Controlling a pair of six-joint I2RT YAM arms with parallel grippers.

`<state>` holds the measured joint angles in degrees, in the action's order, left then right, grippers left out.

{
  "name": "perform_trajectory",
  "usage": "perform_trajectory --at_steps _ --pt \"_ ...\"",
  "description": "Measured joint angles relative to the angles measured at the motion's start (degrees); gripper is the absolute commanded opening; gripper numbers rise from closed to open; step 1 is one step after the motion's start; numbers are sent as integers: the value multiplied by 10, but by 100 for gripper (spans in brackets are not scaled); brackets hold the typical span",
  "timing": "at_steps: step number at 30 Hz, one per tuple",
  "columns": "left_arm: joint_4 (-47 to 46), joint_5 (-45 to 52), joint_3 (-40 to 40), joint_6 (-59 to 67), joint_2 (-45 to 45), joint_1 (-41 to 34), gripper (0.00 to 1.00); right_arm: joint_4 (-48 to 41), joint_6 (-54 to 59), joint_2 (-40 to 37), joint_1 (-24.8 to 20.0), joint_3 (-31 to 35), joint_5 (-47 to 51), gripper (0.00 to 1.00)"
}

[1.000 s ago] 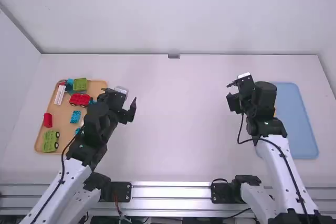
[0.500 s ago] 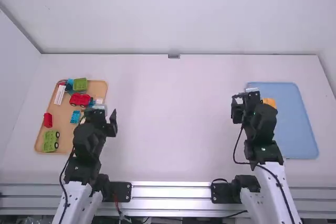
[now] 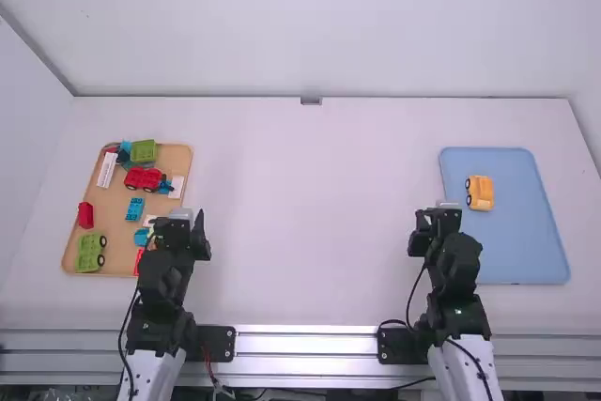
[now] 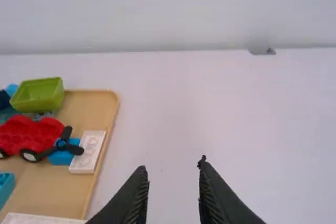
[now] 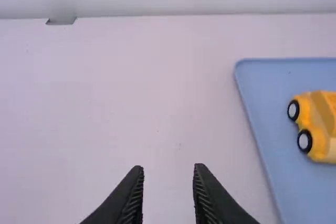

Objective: Assemble lego blocks to make yellow taxi

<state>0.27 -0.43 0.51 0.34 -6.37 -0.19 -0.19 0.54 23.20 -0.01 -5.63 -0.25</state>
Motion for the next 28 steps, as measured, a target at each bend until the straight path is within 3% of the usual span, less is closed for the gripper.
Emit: perform_trajectory --at_steps 5,14,28 --pt "0 0 0 -1 43 0 15 3 -2 -51 0 50 1 13" --pt "0 0 0 -4 59 0 4 5 -2 -130 0 50 1 0" --pt "0 0 0 -4 59 0 0 5 -3 -216 0 50 1 0"
